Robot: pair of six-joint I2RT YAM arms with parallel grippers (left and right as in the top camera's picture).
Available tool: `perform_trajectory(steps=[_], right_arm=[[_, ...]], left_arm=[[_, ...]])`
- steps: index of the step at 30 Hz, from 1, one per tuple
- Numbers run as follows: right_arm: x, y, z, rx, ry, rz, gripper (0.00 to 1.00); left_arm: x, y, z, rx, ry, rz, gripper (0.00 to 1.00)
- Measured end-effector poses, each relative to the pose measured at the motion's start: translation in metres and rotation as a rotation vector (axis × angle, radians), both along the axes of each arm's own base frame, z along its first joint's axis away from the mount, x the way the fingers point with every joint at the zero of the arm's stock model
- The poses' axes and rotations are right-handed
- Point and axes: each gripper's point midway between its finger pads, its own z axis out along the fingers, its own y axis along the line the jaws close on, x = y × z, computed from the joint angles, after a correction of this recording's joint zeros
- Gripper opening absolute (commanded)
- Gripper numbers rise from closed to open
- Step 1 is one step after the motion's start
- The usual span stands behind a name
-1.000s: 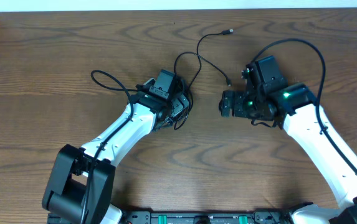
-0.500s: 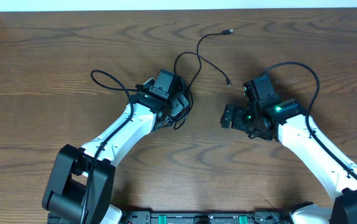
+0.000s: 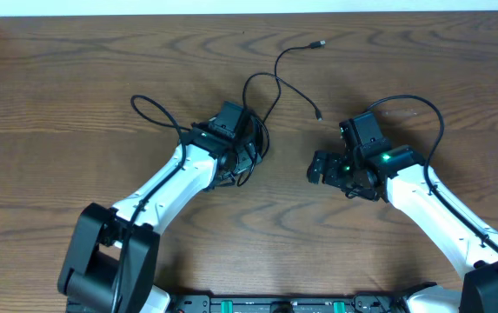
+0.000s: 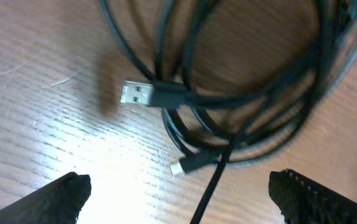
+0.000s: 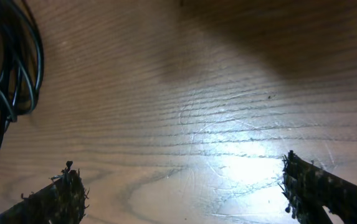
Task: Untangle cables
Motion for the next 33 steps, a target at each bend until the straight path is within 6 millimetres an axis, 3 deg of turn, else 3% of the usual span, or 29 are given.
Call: perform_trajectory(steps=[5,10,13,16,17,19,23,24,28,29,31,33], right_arm=[[-0.001,0.003,0.001,0.018,0.003,0.006,0.98],[0.014,0.021,0.011,0.088,-0.084,0.08,0.84],[0.027,0.043,0.024,0.147,-0.189,0.163,0.81],[0.034,0.065,0.037,0.196,-0.281,0.243,0.78],[0.036,0.072,0.041,0.207,-0.306,0.264,0.77],[0.037,0.08,0.046,0.218,-0.342,0.29,0.76],[0.039,0.088,0.049,0.2,-0.383,0.312,0.78],[0.038,0.089,0.049,0.192,-0.386,0.314,0.78],[0.038,0.087,0.046,0.17,-0.382,0.311,0.79],[0.038,0.086,0.045,0.164,-0.38,0.308,0.8],[0.038,0.085,0.045,0.159,-0.38,0.308,0.84],[0.038,0.084,0.045,0.156,-0.381,0.308,0.86]], left_arm=[[0.005,0.002,0.044,-0.007,-0.133,-0.103,0.98],[0.009,0.04,0.102,0.034,-0.307,-0.039,0.98],[0.014,0.063,0.117,0.04,-0.353,0.045,0.98],[0.017,0.078,0.12,0.027,-0.357,0.125,0.98],[0.017,0.08,0.119,0.013,-0.351,0.141,0.83],[0.017,0.079,0.118,-0.017,-0.34,0.152,0.45],[0.015,0.069,0.118,-0.08,-0.319,0.143,0.09],[0.014,0.067,0.118,-0.093,-0.315,0.142,0.08],[0.013,0.063,0.118,-0.113,-0.308,0.13,0.08],[0.013,0.062,0.118,-0.116,-0.307,0.129,0.13],[0.013,0.062,0.118,-0.119,-0.306,0.128,0.56],[0.013,0.062,0.118,-0.12,-0.305,0.128,0.75]])
